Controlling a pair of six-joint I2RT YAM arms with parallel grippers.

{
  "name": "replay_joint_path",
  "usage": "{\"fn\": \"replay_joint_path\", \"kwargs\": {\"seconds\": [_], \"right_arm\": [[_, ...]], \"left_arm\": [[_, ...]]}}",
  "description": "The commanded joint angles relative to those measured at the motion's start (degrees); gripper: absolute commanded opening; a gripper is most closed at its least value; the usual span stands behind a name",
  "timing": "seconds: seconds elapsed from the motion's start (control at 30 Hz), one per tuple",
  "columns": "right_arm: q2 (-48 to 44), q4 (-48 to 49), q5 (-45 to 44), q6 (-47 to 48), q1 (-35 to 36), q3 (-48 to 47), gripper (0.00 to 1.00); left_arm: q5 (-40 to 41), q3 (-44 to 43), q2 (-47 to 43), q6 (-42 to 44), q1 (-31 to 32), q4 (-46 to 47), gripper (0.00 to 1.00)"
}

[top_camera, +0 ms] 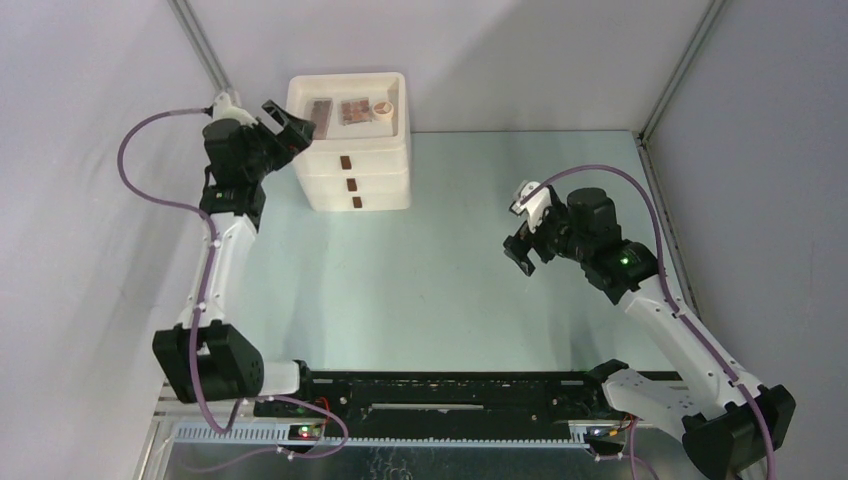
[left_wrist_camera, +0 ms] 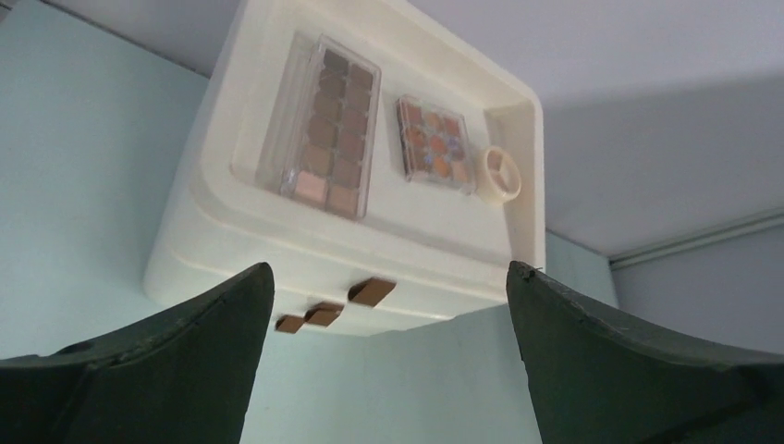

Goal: Organize the makeup
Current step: Place the makeup in the storage box, then reset both arms

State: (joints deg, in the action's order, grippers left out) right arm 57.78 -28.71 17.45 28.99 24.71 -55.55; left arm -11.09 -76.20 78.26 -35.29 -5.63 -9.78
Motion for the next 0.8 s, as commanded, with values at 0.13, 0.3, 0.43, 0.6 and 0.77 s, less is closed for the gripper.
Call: {"fn": "replay_joint_path", "kwargs": {"seconds": [0.13, 0.3, 0.43, 0.6, 0.77], "right_arm": [[-1.3, 3.3, -13.2, -4.6, -0.3, -4.1, 1.00], [-4.5, 3.2, -16.8, -8.5, -0.3, -4.5, 1.00], [-6.6, 1.7, -20.6, -11.5, -0.3, -4.5, 1.00], [-9.2, -1.9, -22.2, -14.1, -0.3, -4.5, 1.00], [-14.3, -3.4, -21.6, -16.7, -1.0, -2.0, 1.00]], "left_arm": [[-7.5, 19.1, -15.0, 13.6, 0.4, 16.5, 1.00], [-8.1, 28.0, -25.7, 22.5, 0.6, 21.2, 1.00], [-8.5, 30.5, -31.5, 29.0, 0.8, 17.3, 1.00], [-7.6, 35.0, -37.7, 28.0, 0.8, 14.9, 1.00], [-5.1, 36.1, -44.4, 32.4, 0.8, 6.4, 1.00]]}}
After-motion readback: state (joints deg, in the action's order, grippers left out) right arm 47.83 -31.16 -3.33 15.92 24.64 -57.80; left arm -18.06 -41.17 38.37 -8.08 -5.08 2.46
